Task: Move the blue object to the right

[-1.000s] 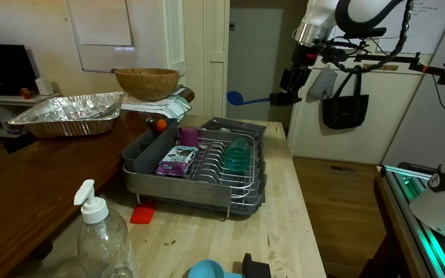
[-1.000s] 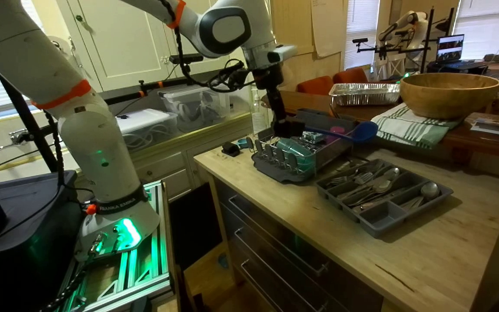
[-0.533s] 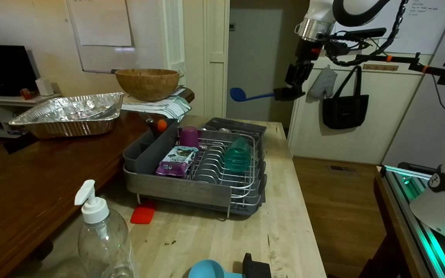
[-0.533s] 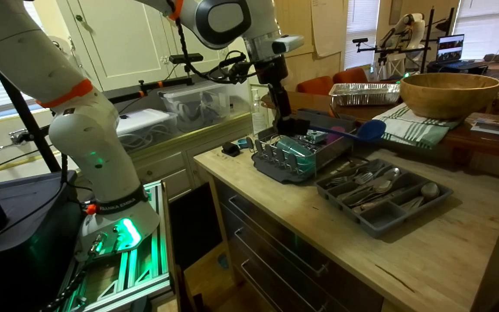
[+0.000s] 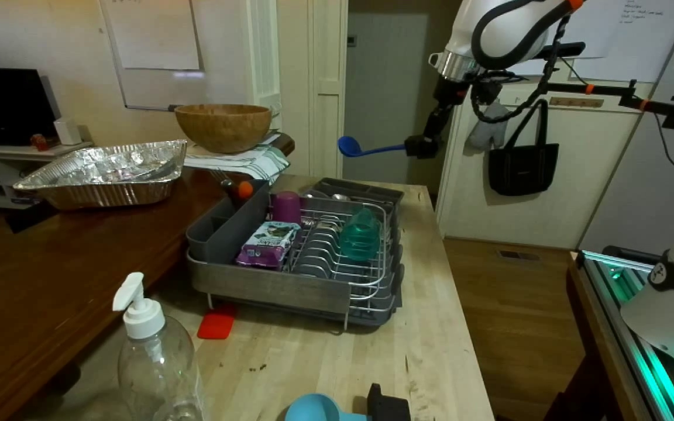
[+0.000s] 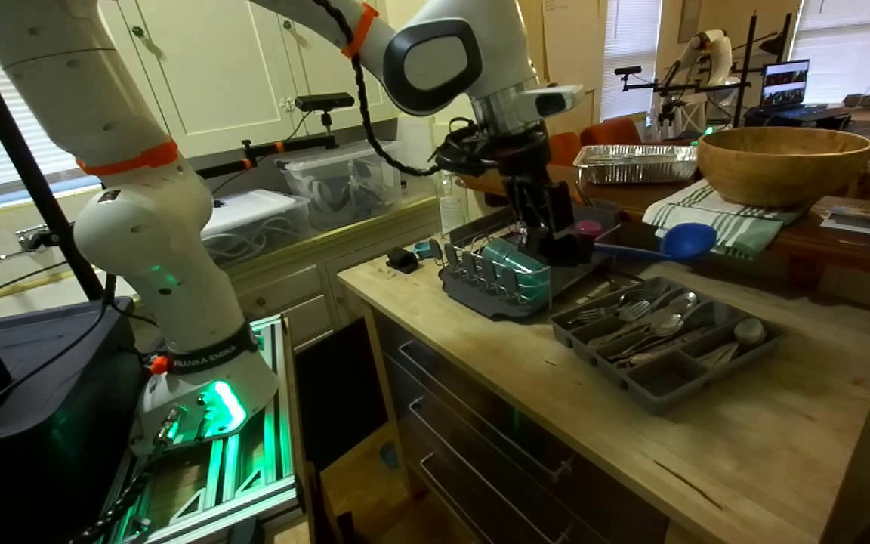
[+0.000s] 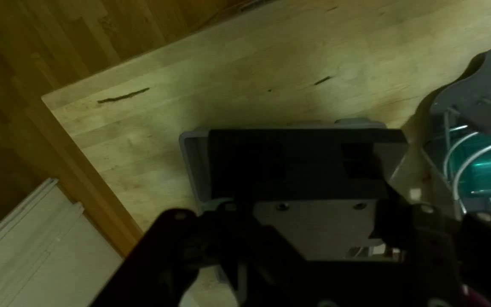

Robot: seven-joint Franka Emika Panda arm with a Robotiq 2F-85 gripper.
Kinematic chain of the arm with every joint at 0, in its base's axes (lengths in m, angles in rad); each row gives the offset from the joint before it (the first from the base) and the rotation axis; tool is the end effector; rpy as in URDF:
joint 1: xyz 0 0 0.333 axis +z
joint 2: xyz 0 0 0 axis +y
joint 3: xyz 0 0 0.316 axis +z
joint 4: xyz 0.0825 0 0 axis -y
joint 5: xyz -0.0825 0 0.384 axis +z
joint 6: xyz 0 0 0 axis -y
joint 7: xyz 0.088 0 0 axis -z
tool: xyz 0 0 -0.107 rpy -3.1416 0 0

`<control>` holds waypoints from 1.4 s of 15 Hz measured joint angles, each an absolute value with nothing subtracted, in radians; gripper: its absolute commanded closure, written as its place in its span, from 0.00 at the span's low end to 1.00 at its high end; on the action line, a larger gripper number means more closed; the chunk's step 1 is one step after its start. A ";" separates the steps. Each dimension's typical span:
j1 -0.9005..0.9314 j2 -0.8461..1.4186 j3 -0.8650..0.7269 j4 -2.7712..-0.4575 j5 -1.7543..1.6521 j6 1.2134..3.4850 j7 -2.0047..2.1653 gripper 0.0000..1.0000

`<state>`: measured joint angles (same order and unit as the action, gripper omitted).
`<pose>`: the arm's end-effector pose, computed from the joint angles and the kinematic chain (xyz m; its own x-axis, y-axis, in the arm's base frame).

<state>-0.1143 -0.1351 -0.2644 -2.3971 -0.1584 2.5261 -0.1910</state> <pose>0.4655 -0.1846 0.3933 0.9711 -0.0549 0.2321 -0.0875 -0.9873 0.1327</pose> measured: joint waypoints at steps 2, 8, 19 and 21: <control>-0.123 -0.047 -0.250 -2.349 -0.158 2.572 -0.161 0.34; -0.127 0.085 -0.226 -2.258 -0.158 2.573 -0.082 0.59; -0.129 0.333 -0.152 -2.103 -0.157 2.573 -0.189 0.09; -0.129 0.367 -0.146 -2.066 -0.157 2.572 -0.188 0.02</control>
<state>-0.1288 0.3666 -0.1461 -2.0656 -0.1570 2.5720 -0.1883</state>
